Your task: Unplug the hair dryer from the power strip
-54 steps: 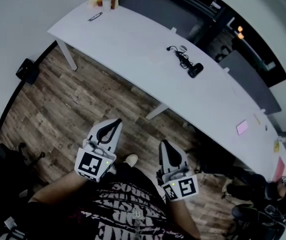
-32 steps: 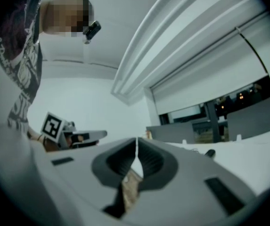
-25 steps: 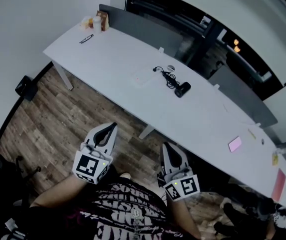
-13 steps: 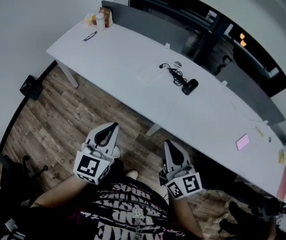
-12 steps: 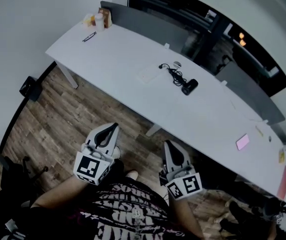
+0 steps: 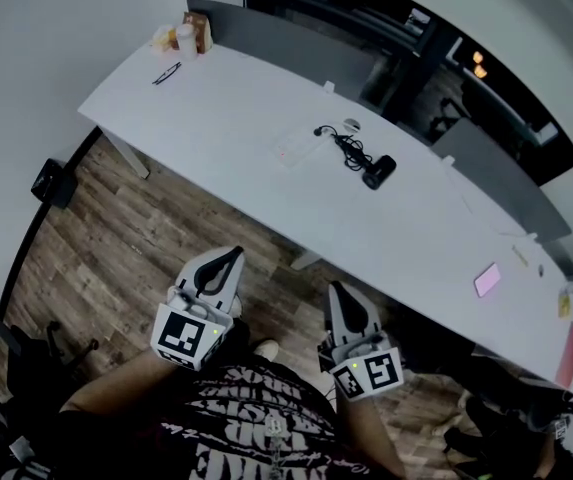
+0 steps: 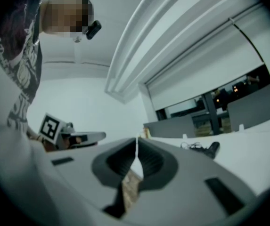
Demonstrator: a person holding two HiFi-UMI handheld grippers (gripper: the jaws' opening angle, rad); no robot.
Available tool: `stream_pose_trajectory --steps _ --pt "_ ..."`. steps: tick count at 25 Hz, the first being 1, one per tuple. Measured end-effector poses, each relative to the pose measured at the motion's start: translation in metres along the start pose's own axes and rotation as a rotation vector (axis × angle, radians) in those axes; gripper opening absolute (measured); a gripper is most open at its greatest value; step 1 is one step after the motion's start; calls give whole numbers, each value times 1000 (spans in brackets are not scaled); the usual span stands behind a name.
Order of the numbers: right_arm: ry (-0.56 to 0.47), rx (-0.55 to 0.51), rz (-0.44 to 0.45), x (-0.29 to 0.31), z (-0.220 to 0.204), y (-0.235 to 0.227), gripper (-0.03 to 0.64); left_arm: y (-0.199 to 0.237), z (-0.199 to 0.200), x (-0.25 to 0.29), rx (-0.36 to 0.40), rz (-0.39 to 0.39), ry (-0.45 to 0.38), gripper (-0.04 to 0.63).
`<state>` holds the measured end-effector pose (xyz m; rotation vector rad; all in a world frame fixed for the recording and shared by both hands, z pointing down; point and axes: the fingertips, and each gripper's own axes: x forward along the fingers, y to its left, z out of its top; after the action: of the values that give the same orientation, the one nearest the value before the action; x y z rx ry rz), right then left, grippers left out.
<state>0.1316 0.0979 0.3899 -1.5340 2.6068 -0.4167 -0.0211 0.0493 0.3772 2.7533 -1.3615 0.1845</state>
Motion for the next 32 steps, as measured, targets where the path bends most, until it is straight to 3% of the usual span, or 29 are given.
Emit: stream_pose_trajectory --steps 13,32 --pt "-10 -10 -53 49 10 -6 35 46 3 30 -1 -37 -9 26" --pt "-6 -62 -95 118 26 23 35 115 17 57 -89 -108 -85 26"
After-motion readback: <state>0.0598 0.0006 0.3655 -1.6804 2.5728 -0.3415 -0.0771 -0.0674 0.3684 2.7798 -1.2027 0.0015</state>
